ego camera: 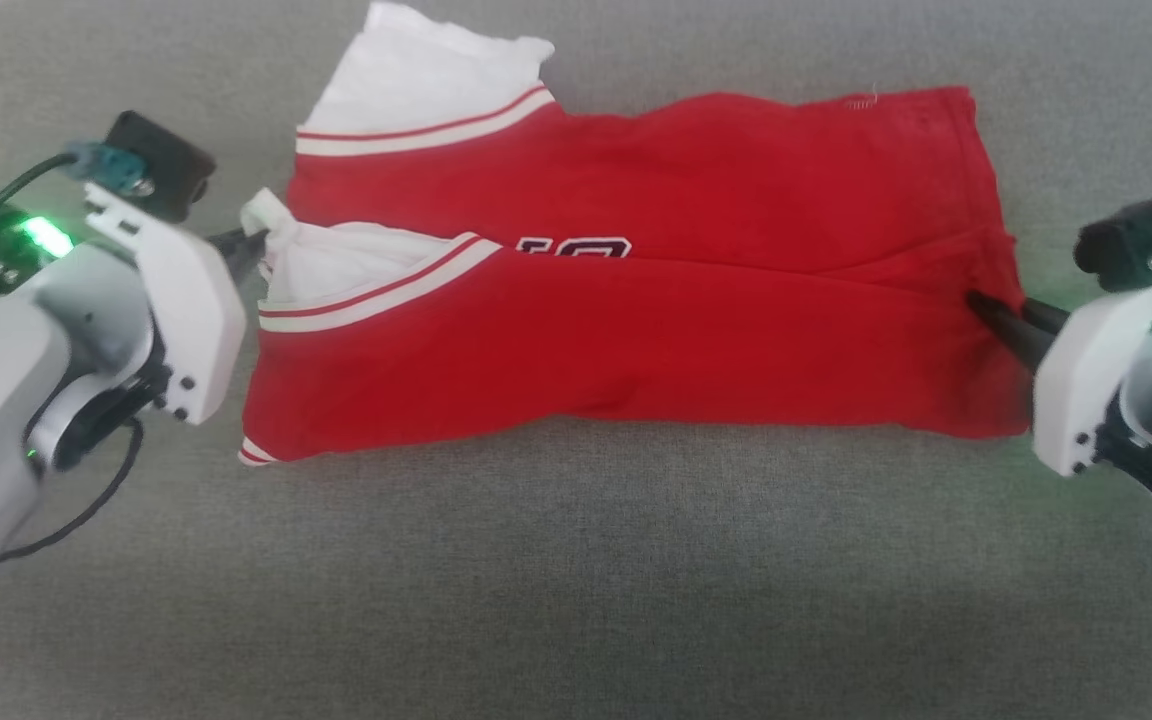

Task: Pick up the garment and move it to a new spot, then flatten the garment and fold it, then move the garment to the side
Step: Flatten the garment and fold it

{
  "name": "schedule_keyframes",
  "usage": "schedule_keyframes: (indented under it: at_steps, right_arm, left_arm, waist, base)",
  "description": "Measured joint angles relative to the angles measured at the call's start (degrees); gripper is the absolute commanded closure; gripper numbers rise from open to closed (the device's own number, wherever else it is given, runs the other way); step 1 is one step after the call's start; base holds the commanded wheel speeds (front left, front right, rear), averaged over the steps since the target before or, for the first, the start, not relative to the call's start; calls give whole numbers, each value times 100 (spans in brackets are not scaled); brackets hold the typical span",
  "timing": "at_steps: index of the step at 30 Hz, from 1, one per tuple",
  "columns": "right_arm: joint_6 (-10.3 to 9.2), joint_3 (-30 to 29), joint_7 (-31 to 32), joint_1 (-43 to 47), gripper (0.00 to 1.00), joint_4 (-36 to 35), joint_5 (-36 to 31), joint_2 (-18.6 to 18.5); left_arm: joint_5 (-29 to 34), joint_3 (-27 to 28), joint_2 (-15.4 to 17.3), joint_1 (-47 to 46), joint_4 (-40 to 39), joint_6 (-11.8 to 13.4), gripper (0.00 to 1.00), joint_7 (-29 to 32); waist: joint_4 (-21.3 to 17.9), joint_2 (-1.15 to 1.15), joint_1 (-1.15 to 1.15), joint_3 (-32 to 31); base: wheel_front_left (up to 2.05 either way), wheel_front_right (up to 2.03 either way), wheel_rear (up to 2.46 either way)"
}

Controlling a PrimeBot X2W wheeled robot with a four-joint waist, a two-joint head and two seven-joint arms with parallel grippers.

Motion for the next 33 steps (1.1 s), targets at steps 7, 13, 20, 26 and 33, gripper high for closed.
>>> schedule_keyframes:
  at_steps: [7,13,20,26,33]
  right_arm:
    - [-2,201,405,-342,100,435,-47,344]
    - [-2,313,568,-614,71,660,-35,488]
    - [-2,133,464,-632,0,730,-34,542]
    - [-2,-446,-13,-290,0,554,-218,544]
    - [-2,-1549,-624,289,0,167,-761,894]
  left_arm:
    - [-119,-212,-731,-243,1403,-587,100,163]
    - [-660,-219,-1149,-414,2279,-761,15,764]
    - [-829,-122,-1220,-460,2492,-751,0,836]
    - [-947,-76,-973,-413,2075,-539,0,999]
    - [-1185,-30,-482,131,1020,-4,0,1277]
  waist:
    - [-70,0,0,249]
    - [-118,0,0,280]
    - [-86,0,0,117]
    - [3,0,0,-93]
    - [46,0,0,-336]
  base:
    - [0,0,0]
    - [0,0,0]
    - [0,0,0]
    - [0,0,0]
    - [0,0,0]
